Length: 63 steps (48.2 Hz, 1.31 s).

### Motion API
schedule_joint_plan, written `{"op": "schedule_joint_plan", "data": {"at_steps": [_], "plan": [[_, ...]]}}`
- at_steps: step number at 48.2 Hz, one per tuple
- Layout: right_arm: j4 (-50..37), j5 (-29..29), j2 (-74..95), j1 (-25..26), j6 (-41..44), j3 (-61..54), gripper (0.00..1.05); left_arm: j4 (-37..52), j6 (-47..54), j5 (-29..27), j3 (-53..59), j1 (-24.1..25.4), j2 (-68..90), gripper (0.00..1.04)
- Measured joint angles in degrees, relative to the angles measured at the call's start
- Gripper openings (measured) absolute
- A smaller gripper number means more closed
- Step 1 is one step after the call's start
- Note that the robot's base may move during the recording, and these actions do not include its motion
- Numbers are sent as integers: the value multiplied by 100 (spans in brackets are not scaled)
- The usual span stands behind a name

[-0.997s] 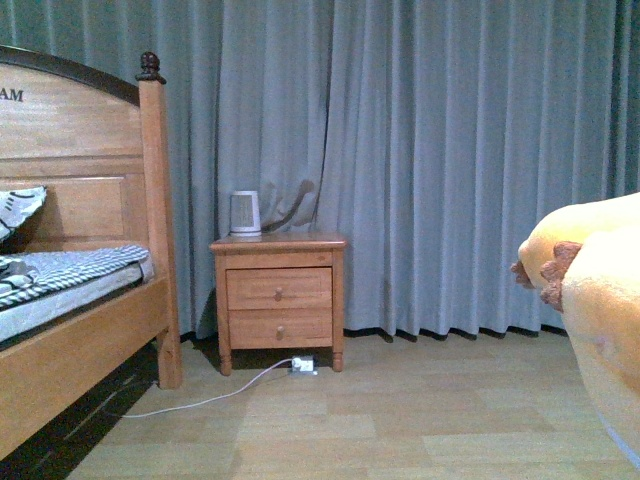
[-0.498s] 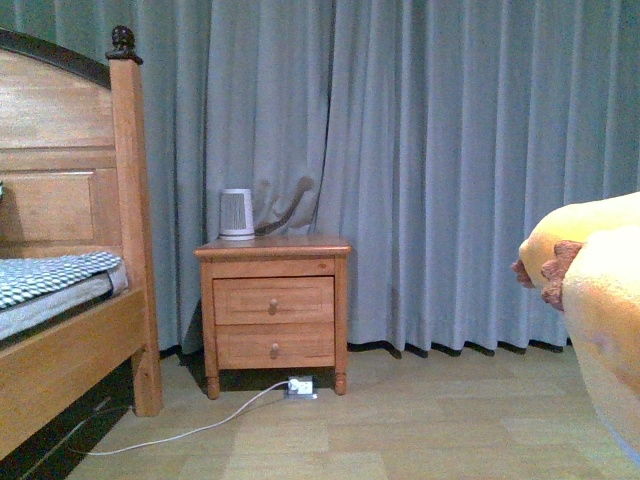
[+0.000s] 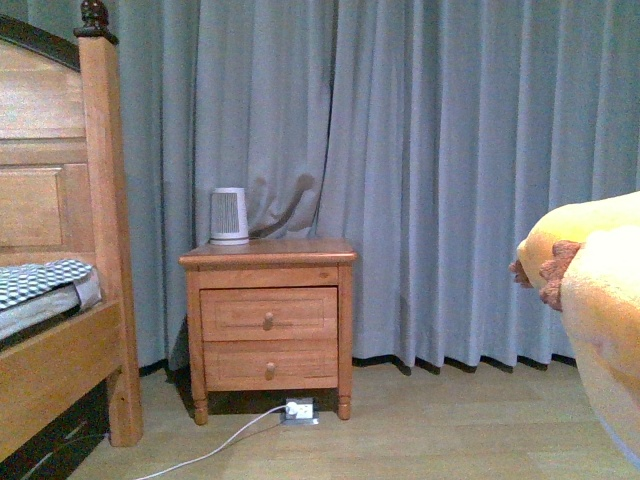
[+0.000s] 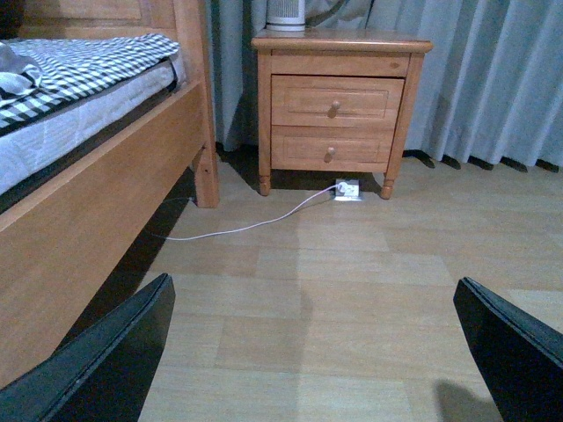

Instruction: Put away toys

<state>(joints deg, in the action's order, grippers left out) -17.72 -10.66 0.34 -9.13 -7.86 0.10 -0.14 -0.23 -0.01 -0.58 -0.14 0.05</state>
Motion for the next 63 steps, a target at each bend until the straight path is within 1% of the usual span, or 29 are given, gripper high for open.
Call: {"op": "schedule_joint_plan", "data": {"at_steps": [63], "plan": [[9,11,0,0,0,0,8,0,0,2,0,4,-2,99]]}}
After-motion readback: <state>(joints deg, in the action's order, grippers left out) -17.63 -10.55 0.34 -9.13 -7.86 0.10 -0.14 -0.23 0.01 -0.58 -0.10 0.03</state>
